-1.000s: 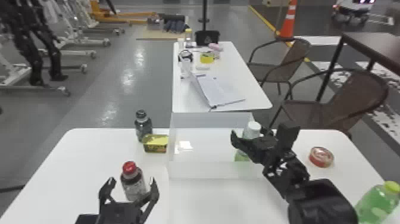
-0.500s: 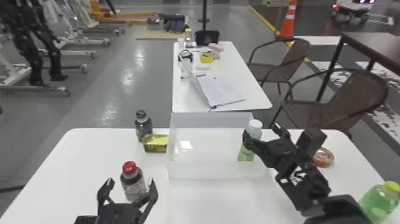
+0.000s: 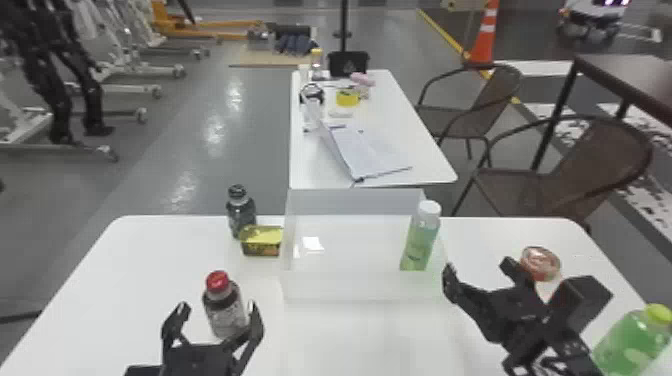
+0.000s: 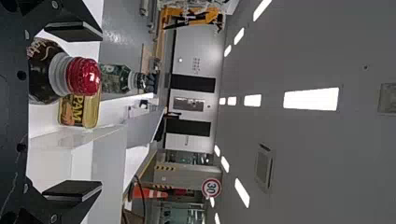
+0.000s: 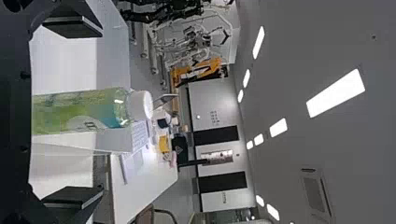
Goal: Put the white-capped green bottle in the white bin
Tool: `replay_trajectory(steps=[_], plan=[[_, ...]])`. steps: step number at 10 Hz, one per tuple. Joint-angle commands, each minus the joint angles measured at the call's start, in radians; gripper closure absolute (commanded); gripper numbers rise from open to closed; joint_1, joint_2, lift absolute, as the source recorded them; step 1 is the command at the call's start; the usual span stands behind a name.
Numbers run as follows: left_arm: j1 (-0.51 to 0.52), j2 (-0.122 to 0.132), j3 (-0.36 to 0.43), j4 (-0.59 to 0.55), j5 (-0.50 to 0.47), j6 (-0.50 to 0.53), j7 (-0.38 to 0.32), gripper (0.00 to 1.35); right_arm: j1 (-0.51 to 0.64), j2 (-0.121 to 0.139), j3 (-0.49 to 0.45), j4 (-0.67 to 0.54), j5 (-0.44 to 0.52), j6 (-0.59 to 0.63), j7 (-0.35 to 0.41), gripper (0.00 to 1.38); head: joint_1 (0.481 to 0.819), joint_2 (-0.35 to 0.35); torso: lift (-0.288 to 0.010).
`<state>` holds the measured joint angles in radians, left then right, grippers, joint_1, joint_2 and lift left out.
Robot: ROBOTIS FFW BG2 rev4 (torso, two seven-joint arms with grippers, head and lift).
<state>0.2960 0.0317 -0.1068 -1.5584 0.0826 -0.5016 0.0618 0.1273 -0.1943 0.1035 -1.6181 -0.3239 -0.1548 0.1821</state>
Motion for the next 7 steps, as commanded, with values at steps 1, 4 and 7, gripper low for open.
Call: replay_trajectory(steps=[1,4,7], plan=[[0.003,-0.003,0.002,0.0,-0.001,0.0,0.0,0.17,0.097,0.007,-0.035,-0.082,0.032,0.038,0.0,0.11,0.549,0.0,-0.1],[0.012,-0.007,0.01,-0.002,-0.01,-0.002,0.0,0.17,0.21,0.009,-0.065,-0.154,0.04,0.067,-0.001,0.11,0.549,0.0,-0.1],[0.025,-0.015,0.016,-0.002,-0.014,-0.005,0.0,0.18,0.311,0.032,-0.11,-0.209,0.071,0.067,-0.001,0.11,0.549,0.0,-0.1]])
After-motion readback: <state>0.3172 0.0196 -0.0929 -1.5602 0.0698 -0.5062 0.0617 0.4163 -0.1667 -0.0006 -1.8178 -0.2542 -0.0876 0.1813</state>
